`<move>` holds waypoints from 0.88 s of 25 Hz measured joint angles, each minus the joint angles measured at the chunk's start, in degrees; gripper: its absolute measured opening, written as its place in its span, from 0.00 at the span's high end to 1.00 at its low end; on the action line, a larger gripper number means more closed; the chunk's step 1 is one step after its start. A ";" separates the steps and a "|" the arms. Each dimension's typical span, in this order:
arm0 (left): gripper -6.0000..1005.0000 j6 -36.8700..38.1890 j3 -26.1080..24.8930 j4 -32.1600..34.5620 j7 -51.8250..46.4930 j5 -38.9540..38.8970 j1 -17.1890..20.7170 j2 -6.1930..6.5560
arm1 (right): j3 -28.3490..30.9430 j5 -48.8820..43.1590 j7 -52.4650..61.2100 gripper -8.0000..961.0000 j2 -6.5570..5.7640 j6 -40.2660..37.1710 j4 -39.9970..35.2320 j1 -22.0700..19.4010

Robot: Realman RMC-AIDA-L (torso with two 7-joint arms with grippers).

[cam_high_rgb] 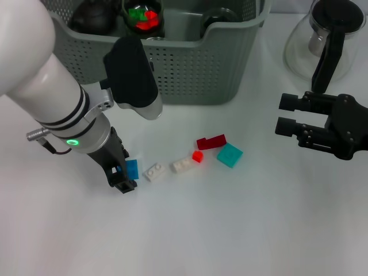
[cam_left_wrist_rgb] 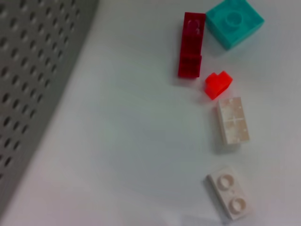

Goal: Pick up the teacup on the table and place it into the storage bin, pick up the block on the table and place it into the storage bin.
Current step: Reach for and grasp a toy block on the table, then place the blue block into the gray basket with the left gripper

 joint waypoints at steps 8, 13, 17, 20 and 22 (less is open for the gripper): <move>0.35 -0.56 1.03 -0.30 -0.04 0.14 0.04 -0.02 | 0.00 0.00 -0.13 0.36 0.00 -0.08 0.02 -0.22; 0.38 -0.72 1.43 -0.45 -1.03 0.97 0.04 -0.02 | 0.00 0.00 -0.16 0.36 0.00 -0.11 0.02 -0.25; 0.50 -1.08 1.38 -0.47 -1.51 1.87 0.03 0.05 | 0.00 0.00 -0.17 0.36 0.00 -0.13 0.02 -0.25; 0.56 -1.14 1.40 -0.46 -1.53 2.45 0.06 0.00 | 0.00 0.00 -0.17 0.36 0.00 -0.29 0.02 -0.25; 0.58 -0.24 1.06 0.19 -1.52 2.20 0.09 -0.01 | 0.00 0.00 -0.17 0.36 0.00 -0.31 0.02 -0.25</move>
